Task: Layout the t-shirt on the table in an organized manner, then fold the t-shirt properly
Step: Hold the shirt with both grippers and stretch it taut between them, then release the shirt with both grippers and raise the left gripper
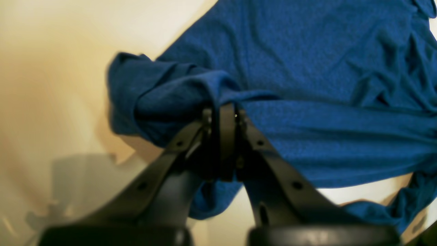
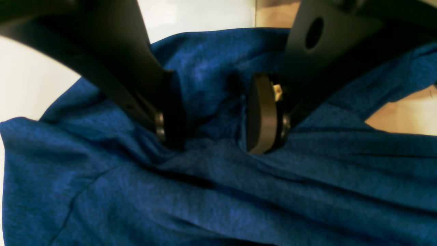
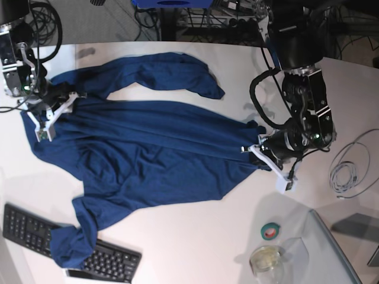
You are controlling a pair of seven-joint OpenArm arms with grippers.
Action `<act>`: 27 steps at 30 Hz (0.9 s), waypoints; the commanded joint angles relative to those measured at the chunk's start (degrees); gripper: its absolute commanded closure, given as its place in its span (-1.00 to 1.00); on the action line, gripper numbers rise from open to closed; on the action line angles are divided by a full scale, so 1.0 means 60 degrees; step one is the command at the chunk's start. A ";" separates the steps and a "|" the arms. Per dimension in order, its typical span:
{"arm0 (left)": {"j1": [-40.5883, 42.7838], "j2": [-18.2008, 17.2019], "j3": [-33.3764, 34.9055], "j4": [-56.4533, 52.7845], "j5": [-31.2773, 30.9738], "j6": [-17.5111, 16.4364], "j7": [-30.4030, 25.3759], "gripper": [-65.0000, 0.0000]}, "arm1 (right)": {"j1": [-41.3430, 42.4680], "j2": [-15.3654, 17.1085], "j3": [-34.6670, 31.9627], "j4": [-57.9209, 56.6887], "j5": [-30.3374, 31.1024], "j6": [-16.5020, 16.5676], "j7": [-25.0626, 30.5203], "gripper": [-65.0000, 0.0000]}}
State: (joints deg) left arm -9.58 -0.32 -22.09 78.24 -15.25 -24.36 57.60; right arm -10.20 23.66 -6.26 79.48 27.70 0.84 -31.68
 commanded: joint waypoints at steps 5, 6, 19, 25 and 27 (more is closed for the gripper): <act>-0.0857 -0.0042 -0.0019 -0.0798 -0.0133 -0.0021 -0.0187 1.00 | 0.0124 0.0167 0.0069 0.0181 -0.0009 -0.0060 0.0130 0.14; -0.0974 -0.0042 -0.0019 -0.0900 -0.0148 -0.0021 -0.0187 1.00 | 0.0139 0.0152 0.0069 0.0181 -0.0009 -0.0060 0.0130 0.14; 0.0169 -0.0028 -0.0136 0.1884 -0.0162 -0.0021 0.2495 1.00 | 0.0168 0.0137 0.0069 0.0592 -0.0009 0.0380 0.0130 0.14; -0.0168 -0.0072 -0.0077 0.0536 -0.0148 0.0375 0.2656 1.00 | 0.0373 0.0137 0.0069 0.0577 -0.0009 0.0395 0.0130 0.14; -0.0534 -0.0086 -0.0136 -0.0593 -0.0250 0.0668 0.2641 1.00 | 0.0373 0.0137 0.0069 0.0577 -0.0009 0.0395 0.0130 0.14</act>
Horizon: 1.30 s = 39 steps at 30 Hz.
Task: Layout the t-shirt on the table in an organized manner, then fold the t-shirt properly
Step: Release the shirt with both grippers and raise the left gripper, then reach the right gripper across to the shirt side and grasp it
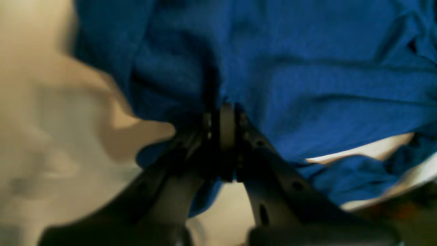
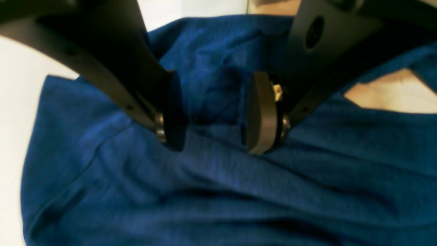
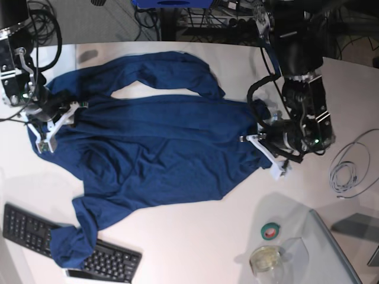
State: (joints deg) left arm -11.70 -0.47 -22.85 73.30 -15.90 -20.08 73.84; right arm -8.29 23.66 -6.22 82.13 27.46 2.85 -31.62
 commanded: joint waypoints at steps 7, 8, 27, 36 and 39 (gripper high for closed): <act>-0.0987 0.0027 -0.0345 -0.0810 -0.0156 -0.0017 -0.0359 1.00 | -0.0031 0.0137 0.0062 0.0136 0.0031 0.0059 0.0119 0.14; -0.1075 0.0071 -0.0360 -0.0810 -0.0156 -0.0017 -0.0373 0.78 | -0.0031 0.0152 0.0062 0.0136 0.0031 0.0059 0.0119 0.14; 0.1269 -0.0544 -0.0521 0.1872 -0.0141 -0.0149 -0.2322 -0.47 | 0.0012 0.0196 -0.1154 0.1689 0.0031 0.0089 0.0119 0.14; 0.5357 -0.1892 -0.0550 0.2399 -0.0112 -0.0793 -0.8007 -0.47 | 0.2445 -0.0493 -0.5271 0.1938 0.0046 0.0074 -0.0057 0.14; 0.5738 -0.1892 -0.1180 0.2150 -0.0068 -0.0793 -0.8373 -0.47 | 0.3338 -0.1577 -0.6502 0.1352 0.0046 0.0074 -0.0731 0.12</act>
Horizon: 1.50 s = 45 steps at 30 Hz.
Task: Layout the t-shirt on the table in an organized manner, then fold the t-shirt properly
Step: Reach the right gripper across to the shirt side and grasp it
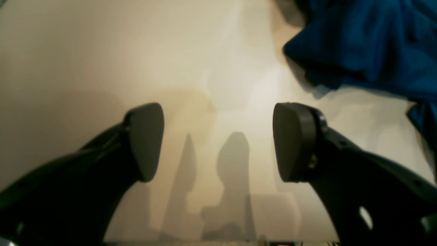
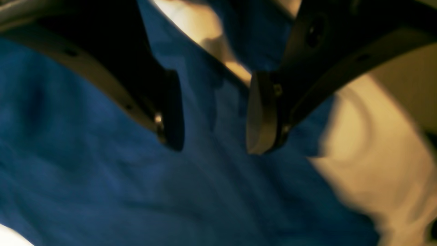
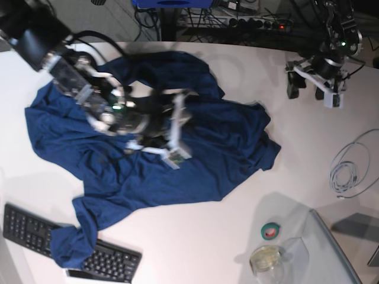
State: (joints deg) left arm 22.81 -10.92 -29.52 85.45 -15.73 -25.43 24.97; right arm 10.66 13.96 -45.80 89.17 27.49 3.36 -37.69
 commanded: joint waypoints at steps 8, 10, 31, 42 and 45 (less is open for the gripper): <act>0.0030 0.0025 -0.2340 -0.0623 -0.0082 0.0099 -0.0243 -0.47 | 0.1631 -0.2436 -0.1722 -0.2634 0.0027 -0.0010 0.0018 0.12; 0.0030 0.0025 -0.2560 -0.0623 -0.0068 0.0099 -0.0213 -0.47 | 0.1807 -0.2817 -0.1898 -0.3191 0.0027 -0.0010 0.0033 0.12; -0.0014 0.0039 -0.2531 -0.1311 -0.0068 0.0099 -0.0213 -0.47 | 0.2334 -0.3608 -0.2410 -0.5491 0.0042 -0.0010 0.1498 0.13; -0.0014 0.0039 -0.2575 -0.1267 -0.0068 0.0099 -0.0213 -0.47 | 0.2041 -0.3623 -0.2410 -0.5916 0.0042 -0.0010 0.1498 0.26; -0.0028 0.0039 -0.2546 -0.1282 -0.0068 0.0099 -0.0213 -0.47 | 0.2056 -0.3637 -0.2381 -0.5872 0.0057 -0.0010 0.1498 0.72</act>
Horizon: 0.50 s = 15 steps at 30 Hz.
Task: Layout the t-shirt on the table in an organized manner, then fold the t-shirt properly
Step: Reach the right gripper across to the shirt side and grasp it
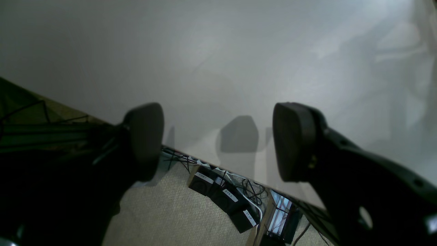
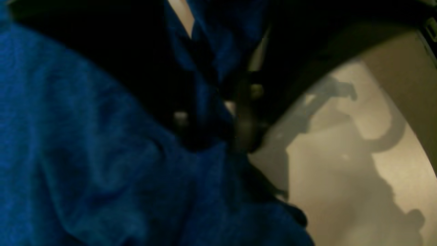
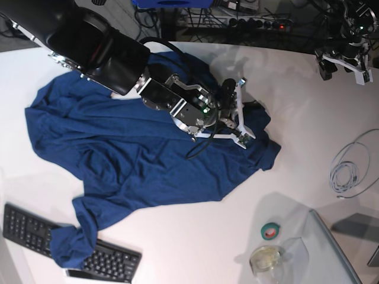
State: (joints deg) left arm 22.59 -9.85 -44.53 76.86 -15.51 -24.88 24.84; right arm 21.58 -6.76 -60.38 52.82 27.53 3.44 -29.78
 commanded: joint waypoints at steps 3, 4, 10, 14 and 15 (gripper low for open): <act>-0.0007 -0.0139 -0.0028 0.0150 -0.0104 0.0008 -0.0191 -0.47 | 0.0264 -0.0184 0.0063 0.0201 0.0049 -0.0024 0.0165 0.78; -0.0007 -0.0139 -0.0028 0.0150 -0.0104 0.0008 -0.0191 -0.47 | 0.0264 -0.0184 0.0063 0.0201 0.0049 -0.0024 0.0165 0.78; -0.0007 -0.0139 -0.0058 0.0135 -0.0104 0.0008 -0.0191 -0.47 | 0.0234 -0.0155 0.0063 0.1021 0.0049 -0.0083 0.0033 1.00; -0.0007 -0.0139 -0.0043 0.0150 -0.0104 0.0008 -0.0191 -0.47 | 0.0278 -0.0037 0.0239 0.1930 0.0049 -0.0112 -0.0685 1.00; -0.0007 -0.0139 -0.0028 0.0179 -0.0104 0.0008 -0.0191 -0.47 | 0.0278 -0.0037 0.0444 0.2062 0.0035 -0.0112 -0.0788 1.00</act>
State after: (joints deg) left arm 22.39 -9.85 -44.42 76.86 -15.49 -24.88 24.86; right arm 21.96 -6.63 -58.30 64.20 27.90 2.61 -35.64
